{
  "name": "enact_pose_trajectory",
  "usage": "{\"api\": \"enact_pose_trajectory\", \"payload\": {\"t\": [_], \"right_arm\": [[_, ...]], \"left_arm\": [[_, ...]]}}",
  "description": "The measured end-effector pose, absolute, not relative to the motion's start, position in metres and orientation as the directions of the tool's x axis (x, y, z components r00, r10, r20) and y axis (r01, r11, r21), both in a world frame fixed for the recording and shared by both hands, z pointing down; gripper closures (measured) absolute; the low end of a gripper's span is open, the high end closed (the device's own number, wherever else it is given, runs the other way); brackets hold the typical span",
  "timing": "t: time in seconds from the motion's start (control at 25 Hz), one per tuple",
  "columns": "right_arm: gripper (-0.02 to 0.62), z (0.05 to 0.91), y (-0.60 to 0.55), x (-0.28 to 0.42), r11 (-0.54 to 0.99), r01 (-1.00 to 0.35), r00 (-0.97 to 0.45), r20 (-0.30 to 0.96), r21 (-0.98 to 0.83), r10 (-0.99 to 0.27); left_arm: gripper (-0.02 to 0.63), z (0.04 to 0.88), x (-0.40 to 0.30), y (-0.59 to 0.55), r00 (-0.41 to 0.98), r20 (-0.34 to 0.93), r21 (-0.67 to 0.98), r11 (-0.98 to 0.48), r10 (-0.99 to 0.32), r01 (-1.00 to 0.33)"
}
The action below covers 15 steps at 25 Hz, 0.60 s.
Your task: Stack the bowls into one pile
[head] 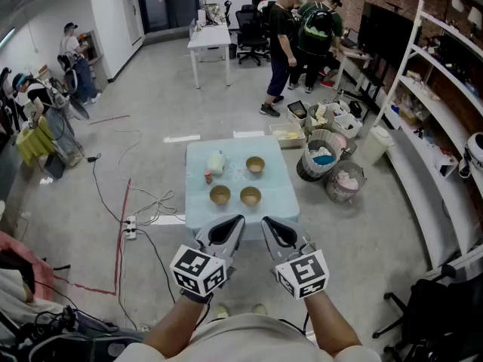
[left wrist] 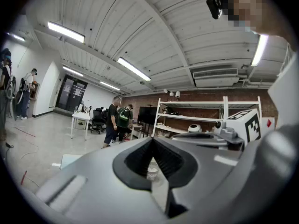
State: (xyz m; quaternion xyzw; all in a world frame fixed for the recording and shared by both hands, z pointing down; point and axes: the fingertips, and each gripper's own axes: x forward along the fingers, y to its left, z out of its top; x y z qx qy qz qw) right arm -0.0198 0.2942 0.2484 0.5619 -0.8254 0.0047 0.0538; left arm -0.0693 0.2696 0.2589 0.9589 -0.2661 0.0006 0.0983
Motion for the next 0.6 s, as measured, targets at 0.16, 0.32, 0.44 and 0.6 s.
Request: {"api": "enact_pose_trajectory", "payload": {"t": [0.16, 0.32, 0.44, 0.6], "right_arm": [[0.586, 0.2457, 0.2914, -0.0176, 0.370, -0.928, -0.364, 0.092, 0.052, -0.927], [0.586, 0.2453, 0.2913, -0.0175, 0.378, -0.924, -0.372, 0.093, 0.053, -0.924], [0.586, 0.2475, 0.2933, -0.0187, 0.382, -0.923, -0.376, 0.091, 0.049, -0.922], [0.586, 0.2514, 0.2959, -0.0159, 0.389, -0.921, -0.386, 0.086, 0.029, -0.919]], "left_arm": [[0.600, 0.2552, -0.0678, 0.2662, 0.857, 0.051, 0.188, -0.838, -0.513, -0.513], [0.600, 0.2545, -0.0652, 0.2668, 0.856, 0.051, 0.190, -0.836, -0.515, -0.514], [0.600, 0.2567, -0.0646, 0.2693, 0.857, 0.051, 0.190, -0.837, -0.513, -0.512], [0.600, 0.2626, -0.0652, 0.2702, 0.853, 0.060, 0.192, -0.833, -0.518, -0.519]]}}
